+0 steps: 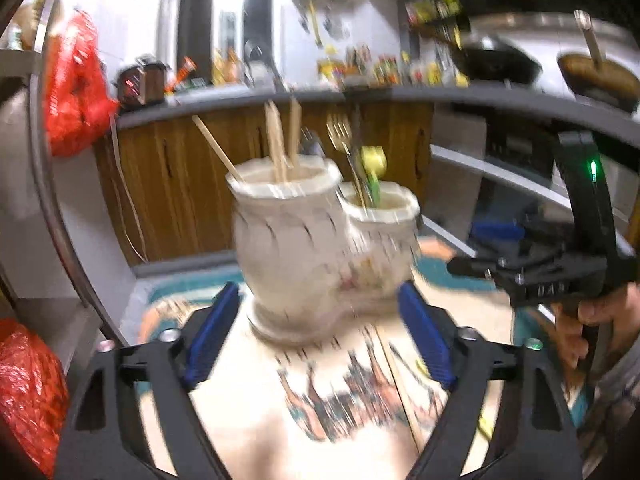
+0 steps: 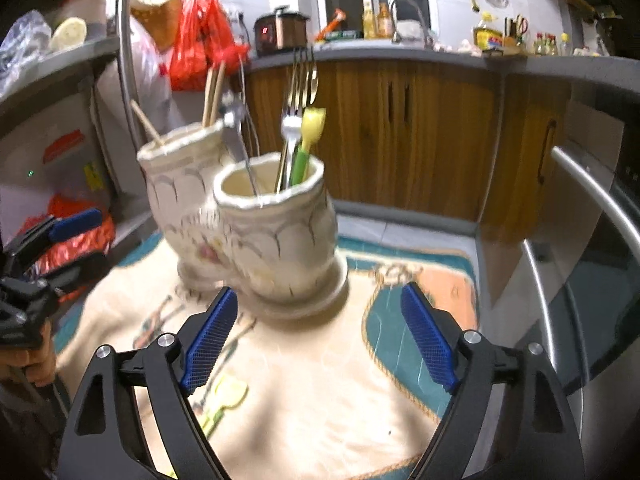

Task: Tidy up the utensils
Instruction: 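Move the right tool to the yellow tulip stick while the left tool moves to the last chopstick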

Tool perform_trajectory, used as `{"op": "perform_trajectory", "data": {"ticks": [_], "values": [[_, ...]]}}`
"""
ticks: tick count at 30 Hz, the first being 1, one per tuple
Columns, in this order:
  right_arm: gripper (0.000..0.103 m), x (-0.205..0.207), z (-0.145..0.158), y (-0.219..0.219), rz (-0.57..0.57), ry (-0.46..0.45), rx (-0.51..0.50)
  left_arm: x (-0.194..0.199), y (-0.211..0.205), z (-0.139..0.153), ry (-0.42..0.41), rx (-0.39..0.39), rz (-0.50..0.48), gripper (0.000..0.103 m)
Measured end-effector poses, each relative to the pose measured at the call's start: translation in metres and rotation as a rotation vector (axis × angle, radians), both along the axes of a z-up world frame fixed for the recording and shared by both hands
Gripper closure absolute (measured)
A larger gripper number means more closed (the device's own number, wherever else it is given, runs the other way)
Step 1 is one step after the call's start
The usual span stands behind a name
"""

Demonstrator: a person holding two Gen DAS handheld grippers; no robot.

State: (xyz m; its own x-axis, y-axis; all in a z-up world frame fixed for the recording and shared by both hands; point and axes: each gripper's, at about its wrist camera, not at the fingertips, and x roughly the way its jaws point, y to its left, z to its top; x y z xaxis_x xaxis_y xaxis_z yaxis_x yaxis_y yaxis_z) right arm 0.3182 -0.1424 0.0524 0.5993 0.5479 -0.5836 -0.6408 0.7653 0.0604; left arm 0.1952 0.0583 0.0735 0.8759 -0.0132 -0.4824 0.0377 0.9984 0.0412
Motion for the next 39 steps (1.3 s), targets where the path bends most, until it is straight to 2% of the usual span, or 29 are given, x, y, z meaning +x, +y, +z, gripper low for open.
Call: {"op": "perform_trajectory", "data": {"ticks": [3,5,16,20,29,32,39], "values": [[0.019,-0.003,-0.008,0.002,0.028,0.033,-0.026,0.008,-0.008,-0.019,0.098,0.005,-0.043,0.038],[0.019,-0.006,-0.012,0.003,0.039,0.036,-0.040,0.013,-0.014,-0.029,0.142,0.012,-0.070,0.038],[0.019,-0.011,-0.027,0.004,0.040,0.057,-0.084,0.021,-0.025,-0.046,0.213,0.031,-0.073,0.038],[0.019,-0.018,-0.033,0.001,0.048,0.062,-0.107,0.027,-0.028,-0.051,0.262,0.037,-0.076,0.038],[0.019,-0.031,-0.035,-0.004,0.073,0.070,-0.139,0.032,-0.041,-0.067,0.334,0.093,-0.084,0.039],[0.019,-0.032,-0.036,-0.005,0.088,0.085,-0.139,0.034,-0.043,-0.072,0.361,0.101,-0.086,0.050],[0.019,-0.047,-0.042,0.011,0.199,0.138,-0.149,0.039,-0.036,-0.073,0.380,0.061,-0.075,0.073]]}}
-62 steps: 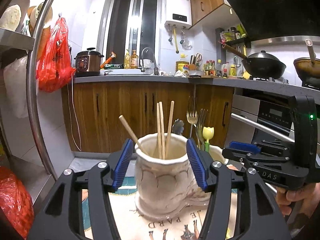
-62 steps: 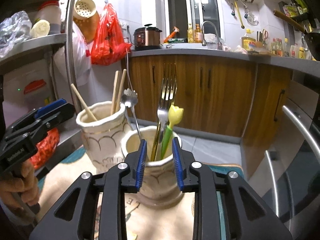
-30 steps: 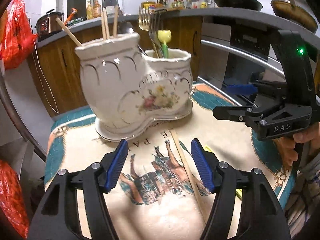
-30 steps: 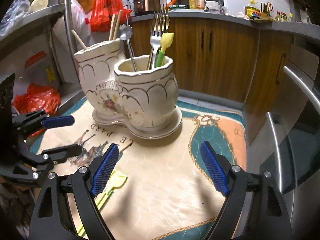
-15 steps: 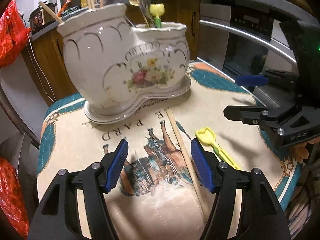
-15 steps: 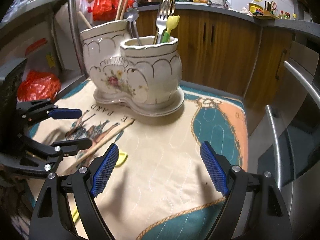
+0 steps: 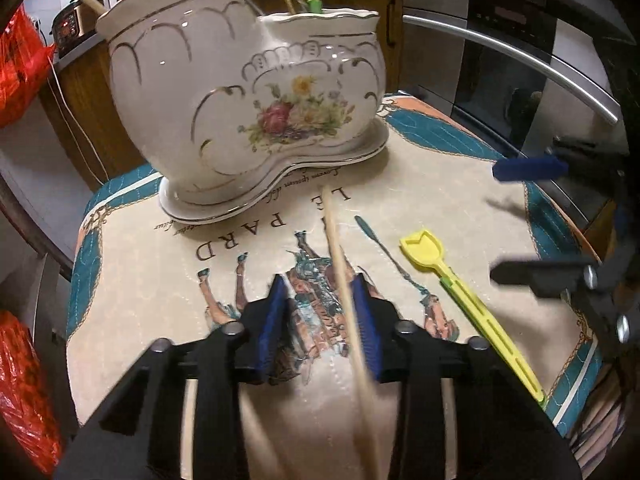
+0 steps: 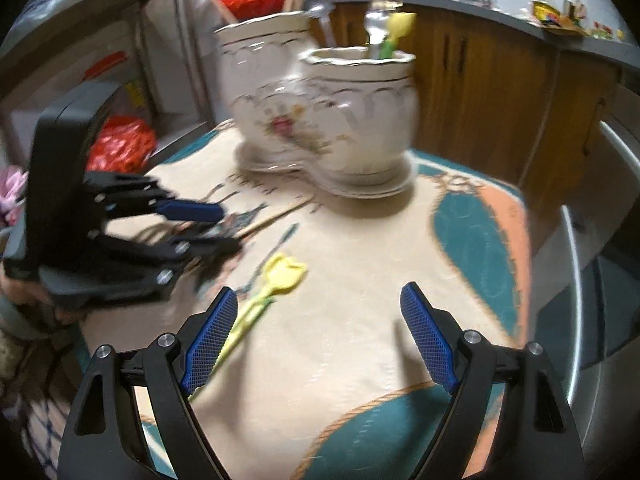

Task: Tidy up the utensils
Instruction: 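Move the right tool to the yellow tulip stick while the left tool moves to the last chopstick, then grasp the yellow tulip stick with the right tool while the left tool grasps the chopstick, then lift the tulip stick over the smaller vase while the left tool carries the chopstick over the larger vase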

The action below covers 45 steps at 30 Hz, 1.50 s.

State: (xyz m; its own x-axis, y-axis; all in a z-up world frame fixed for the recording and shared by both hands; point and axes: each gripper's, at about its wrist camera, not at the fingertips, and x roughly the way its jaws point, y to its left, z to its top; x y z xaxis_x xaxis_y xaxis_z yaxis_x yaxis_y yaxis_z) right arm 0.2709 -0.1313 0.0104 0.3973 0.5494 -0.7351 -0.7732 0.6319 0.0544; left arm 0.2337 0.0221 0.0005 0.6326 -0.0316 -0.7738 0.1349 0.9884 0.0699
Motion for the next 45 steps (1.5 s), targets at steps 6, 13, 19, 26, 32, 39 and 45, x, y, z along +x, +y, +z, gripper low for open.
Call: {"op": "perform_trajectory", "data": {"ticks": [6,13,19,26,32,39,45], "values": [[0.019,-0.022,-0.014,0.030,0.113,0.020,-0.067,-0.001,0.009,0.001,0.011,0.013,0.007,0.094],[0.047,-0.023,-0.020,0.035,0.131,0.019,-0.112,-0.002,0.014,0.001,0.026,0.007,0.005,0.094],[0.085,-0.009,-0.017,0.021,0.138,0.023,-0.125,-0.002,0.020,0.000,0.034,-0.006,0.009,0.094],[0.090,0.002,-0.013,0.022,0.169,-0.017,-0.250,0.000,0.018,0.000,0.046,-0.003,0.002,0.094],[0.090,0.005,-0.011,0.032,0.196,0.006,-0.347,0.002,0.016,0.002,0.056,0.014,-0.003,0.090],[0.091,0.016,-0.012,0.041,0.200,0.077,-0.391,0.002,0.021,0.002,0.067,0.045,-0.003,0.075],[0.092,0.015,-0.012,0.051,0.251,0.061,-0.434,-0.003,0.020,0.002,0.075,0.058,-0.041,0.088]]}}
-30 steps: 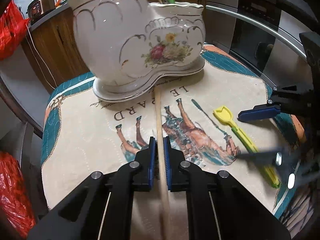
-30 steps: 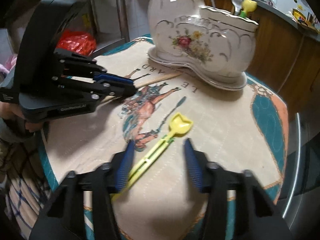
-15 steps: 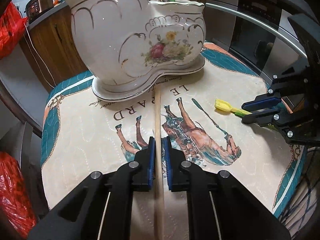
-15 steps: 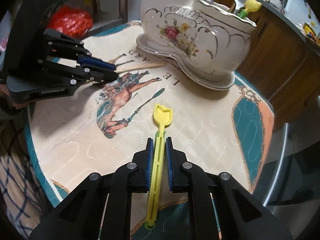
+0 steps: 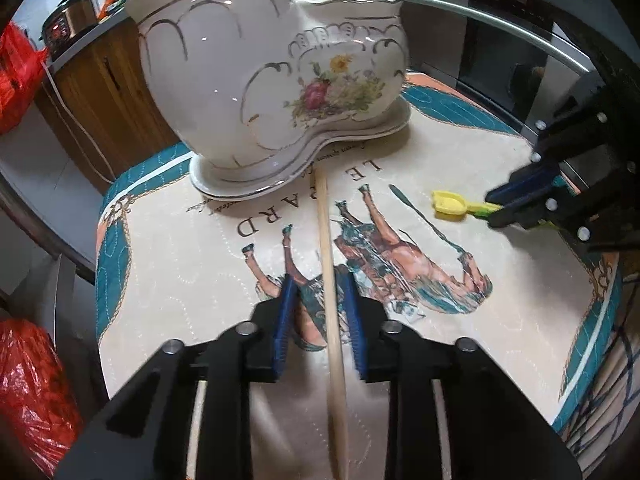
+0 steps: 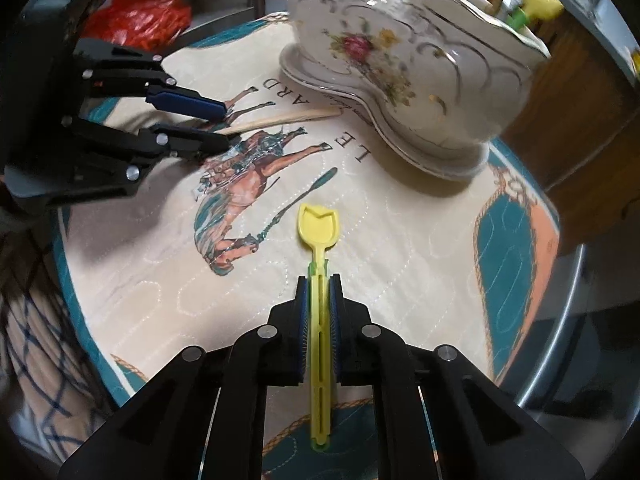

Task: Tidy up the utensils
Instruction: 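Lift the tulip stick over the smaller vase while the left tool carries the chopstick over the larger vase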

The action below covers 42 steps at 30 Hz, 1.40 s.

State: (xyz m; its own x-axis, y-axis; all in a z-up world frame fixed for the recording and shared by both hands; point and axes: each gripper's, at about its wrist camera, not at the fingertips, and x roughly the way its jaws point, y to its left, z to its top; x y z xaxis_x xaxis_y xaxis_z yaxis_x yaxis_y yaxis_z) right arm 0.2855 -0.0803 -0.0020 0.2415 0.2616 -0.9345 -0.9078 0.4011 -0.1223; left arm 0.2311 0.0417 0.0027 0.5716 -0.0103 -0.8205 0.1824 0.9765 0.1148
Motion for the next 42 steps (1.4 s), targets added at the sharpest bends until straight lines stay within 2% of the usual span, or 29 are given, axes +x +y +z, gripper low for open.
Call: {"op": "perform_trajectory", "data": {"ticks": [3,6,13,18,21,26,29,31,32,36,42], "values": [[0.092,-0.006,0.000,0.006,0.048,-0.045,-0.041,-0.001,-0.004,-0.001,0.005,-0.002,-0.008,0.094],[0.092,-0.006,0.000,0.010,0.055,-0.037,-0.066,-0.001,-0.001,-0.001,0.008,-0.025,-0.005,0.094],[0.092,0.011,0.002,0.011,-0.036,0.091,-0.060,0.005,0.005,0.000,0.039,-0.038,-0.019,0.094],[0.089,0.016,0.002,0.014,-0.070,0.135,-0.095,0.024,0.005,0.001,0.113,-0.001,-0.051,0.093],[0.083,0.016,0.001,0.017,-0.076,0.129,-0.130,0.033,0.001,0.004,0.171,0.039,-0.075,0.093],[0.083,0.011,0.001,0.026,-0.058,0.114,-0.194,0.050,-0.006,0.006,0.276,0.089,-0.099,0.093],[0.083,0.006,0.002,0.035,-0.048,0.112,-0.235,0.060,-0.007,0.007,0.330,0.115,-0.095,0.086],[0.086,0.003,0.004,0.039,-0.047,0.113,-0.244,0.067,-0.005,0.008,0.353,0.110,-0.083,0.082],[0.093,0.001,0.004,0.040,-0.043,0.123,-0.239,0.069,-0.003,0.008,0.360,0.087,-0.073,0.082],[0.093,-0.010,0.010,0.037,-0.051,0.099,-0.193,0.067,0.008,0.011,0.331,0.000,-0.052,0.097],[0.092,-0.013,0.026,0.013,-0.065,0.077,-0.058,0.021,0.021,0.014,0.188,-0.074,-0.030,0.097]]}}
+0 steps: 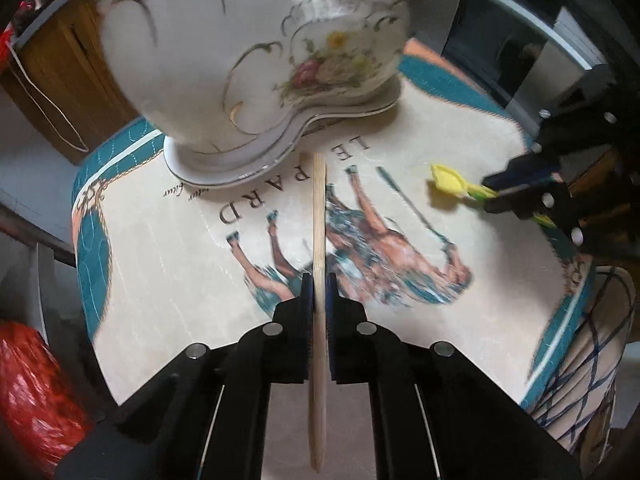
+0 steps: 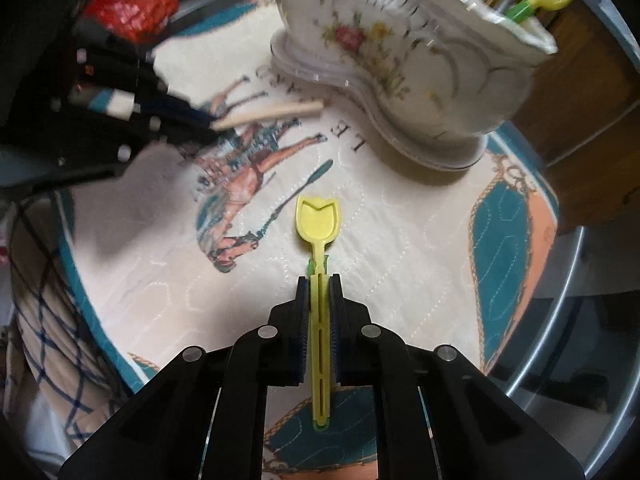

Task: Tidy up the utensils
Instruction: 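Lift the tulip stick over the smaller vase while the left tool carries the chopstick over the larger vase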

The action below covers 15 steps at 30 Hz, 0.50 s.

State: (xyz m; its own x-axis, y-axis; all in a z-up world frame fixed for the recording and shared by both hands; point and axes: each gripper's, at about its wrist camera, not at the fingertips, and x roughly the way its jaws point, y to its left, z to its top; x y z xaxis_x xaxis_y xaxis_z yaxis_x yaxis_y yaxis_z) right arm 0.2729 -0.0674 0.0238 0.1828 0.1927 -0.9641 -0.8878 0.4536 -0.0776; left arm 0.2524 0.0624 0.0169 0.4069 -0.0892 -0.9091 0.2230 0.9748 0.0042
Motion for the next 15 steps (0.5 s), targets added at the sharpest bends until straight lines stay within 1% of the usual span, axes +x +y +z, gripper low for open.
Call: {"op": "perform_trajectory", "data": {"ticks": [1,3,5,8,11,12,14,15], "values": [[0.092,-0.001,0.006,-0.003,-0.002,-0.008,0.031,-0.008,0.001,0.003,-0.033,-0.018,0.007,0.097],[0.092,-0.003,0.018,-0.013,-0.011,-0.028,0.112,-0.023,0.004,0.010,-0.088,-0.079,0.018,0.097],[0.092,-0.005,0.031,-0.023,-0.029,-0.047,0.207,-0.042,0.005,0.020,-0.167,-0.145,0.021,0.097],[0.092,-0.003,0.046,-0.041,-0.056,-0.069,0.355,-0.064,-0.001,0.036,-0.262,-0.199,0.027,0.097],[0.092,-0.002,0.059,-0.051,-0.072,-0.082,0.494,-0.071,0.003,0.056,-0.370,-0.233,0.065,0.097],[0.092,-0.002,0.062,-0.052,-0.076,-0.085,0.522,-0.070,0.000,0.062,-0.395,-0.241,0.076,0.097],[0.092,0.000,0.068,-0.055,-0.089,-0.098,0.588,-0.070,0.000,0.078,-0.482,-0.277,0.084,0.097],[0.092,0.002,0.071,-0.054,-0.092,-0.101,0.611,-0.068,-0.003,0.083,-0.513,-0.281,0.090,0.097]]}}
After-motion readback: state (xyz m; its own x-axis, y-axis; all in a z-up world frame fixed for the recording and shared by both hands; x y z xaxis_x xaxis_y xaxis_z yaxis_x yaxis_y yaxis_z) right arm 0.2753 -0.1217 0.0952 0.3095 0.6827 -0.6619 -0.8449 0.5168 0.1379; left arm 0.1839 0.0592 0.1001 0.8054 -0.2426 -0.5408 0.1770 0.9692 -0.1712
